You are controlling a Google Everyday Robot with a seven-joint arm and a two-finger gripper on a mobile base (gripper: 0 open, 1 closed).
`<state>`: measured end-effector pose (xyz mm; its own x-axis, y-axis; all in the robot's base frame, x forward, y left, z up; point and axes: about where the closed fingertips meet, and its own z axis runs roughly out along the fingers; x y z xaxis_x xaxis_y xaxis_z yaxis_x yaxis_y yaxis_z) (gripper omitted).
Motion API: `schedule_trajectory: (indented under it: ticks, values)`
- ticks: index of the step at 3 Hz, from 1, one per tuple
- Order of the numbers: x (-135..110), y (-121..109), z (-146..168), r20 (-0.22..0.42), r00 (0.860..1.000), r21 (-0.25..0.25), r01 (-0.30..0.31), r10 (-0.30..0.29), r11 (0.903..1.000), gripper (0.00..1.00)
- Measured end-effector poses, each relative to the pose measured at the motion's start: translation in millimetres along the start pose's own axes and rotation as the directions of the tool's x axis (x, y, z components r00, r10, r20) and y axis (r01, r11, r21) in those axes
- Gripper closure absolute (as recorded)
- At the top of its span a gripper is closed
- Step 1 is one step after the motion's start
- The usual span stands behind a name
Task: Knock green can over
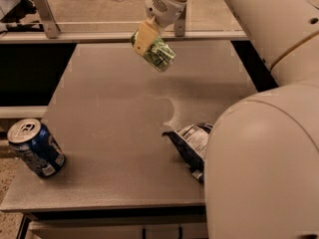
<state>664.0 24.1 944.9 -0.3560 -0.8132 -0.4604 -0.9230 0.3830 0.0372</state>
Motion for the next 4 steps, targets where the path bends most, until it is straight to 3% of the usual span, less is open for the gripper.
schedule_trajectory:
  ticks: [1,2,3,4]
  values:
    - [20.0,13.0,1.7,-0.08,0.997,-0.055,-0.016,0.012,0.9984,1.0]
    - [8.7,24.9,22.9,-0.12,0.991,-0.061,0.061,-0.068,0.9963,1.0]
    - [-9.5,59.1,49.9,-0.21,0.958,-0.052,0.19,-0.197,0.9804,1.0]
    - [-10.4,88.8,72.0,-0.357,0.894,-0.021,0.284,-0.273,0.9585,1.0]
